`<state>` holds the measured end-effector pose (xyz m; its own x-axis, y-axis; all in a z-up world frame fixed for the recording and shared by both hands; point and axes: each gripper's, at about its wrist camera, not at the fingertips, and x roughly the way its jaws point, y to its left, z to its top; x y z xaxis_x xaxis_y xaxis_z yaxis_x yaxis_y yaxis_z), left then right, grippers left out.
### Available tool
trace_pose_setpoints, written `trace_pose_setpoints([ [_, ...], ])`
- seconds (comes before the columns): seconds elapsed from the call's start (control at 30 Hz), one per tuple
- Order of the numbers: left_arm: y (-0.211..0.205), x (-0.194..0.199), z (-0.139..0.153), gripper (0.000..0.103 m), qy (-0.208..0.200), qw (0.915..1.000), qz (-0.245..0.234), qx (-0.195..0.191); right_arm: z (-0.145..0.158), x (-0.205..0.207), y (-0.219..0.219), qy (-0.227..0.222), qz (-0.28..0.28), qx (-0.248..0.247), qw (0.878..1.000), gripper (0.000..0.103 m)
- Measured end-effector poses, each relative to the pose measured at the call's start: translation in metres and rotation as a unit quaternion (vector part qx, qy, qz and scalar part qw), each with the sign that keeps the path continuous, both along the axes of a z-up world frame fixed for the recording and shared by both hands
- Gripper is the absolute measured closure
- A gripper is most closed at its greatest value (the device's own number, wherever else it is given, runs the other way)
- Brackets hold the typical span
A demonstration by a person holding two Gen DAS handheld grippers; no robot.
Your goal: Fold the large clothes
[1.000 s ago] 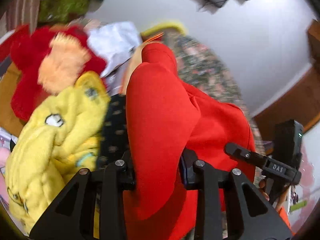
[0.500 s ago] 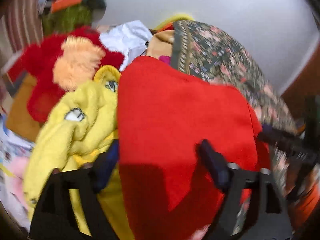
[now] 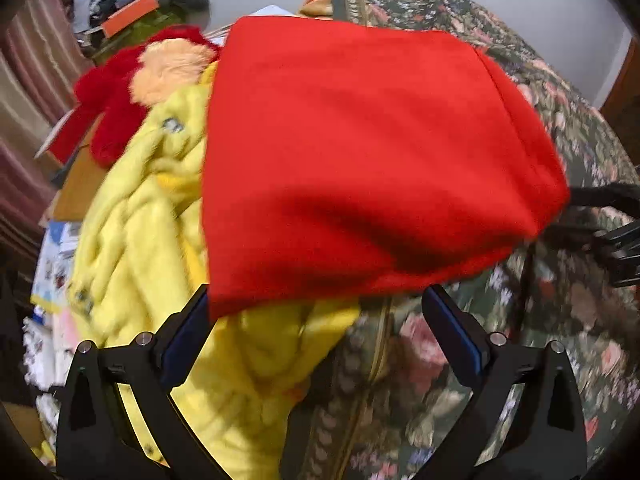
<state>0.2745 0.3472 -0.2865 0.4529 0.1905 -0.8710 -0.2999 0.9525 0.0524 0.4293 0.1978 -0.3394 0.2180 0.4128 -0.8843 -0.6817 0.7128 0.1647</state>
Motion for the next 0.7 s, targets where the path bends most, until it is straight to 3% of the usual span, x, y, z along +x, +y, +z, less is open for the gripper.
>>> trace_pose_setpoints([
  [0.1,-0.007,-0.021,0.02,0.001,-0.023,0.9995,0.007,-0.02,0.025,-0.016,-0.021,-0.009,-0.006,0.025,1.0,0.015],
  [0.37,-0.041,-0.083,0.138,0.001,-0.153,0.988,-0.002,-0.021,0.143,-0.075,-0.076,-0.059,-0.026,0.152,0.986,0.015],
  [0.5,-0.067,-0.112,0.193,0.001,-0.22,0.9753,-0.02,-0.008,0.206,-0.121,-0.095,-0.112,-0.014,0.206,0.972,0.015],
  [0.7,-0.1,-0.178,0.264,0.001,-0.334,0.9424,-0.02,0.011,0.278,-0.199,-0.134,-0.218,-0.011,0.272,0.937,0.015],
])
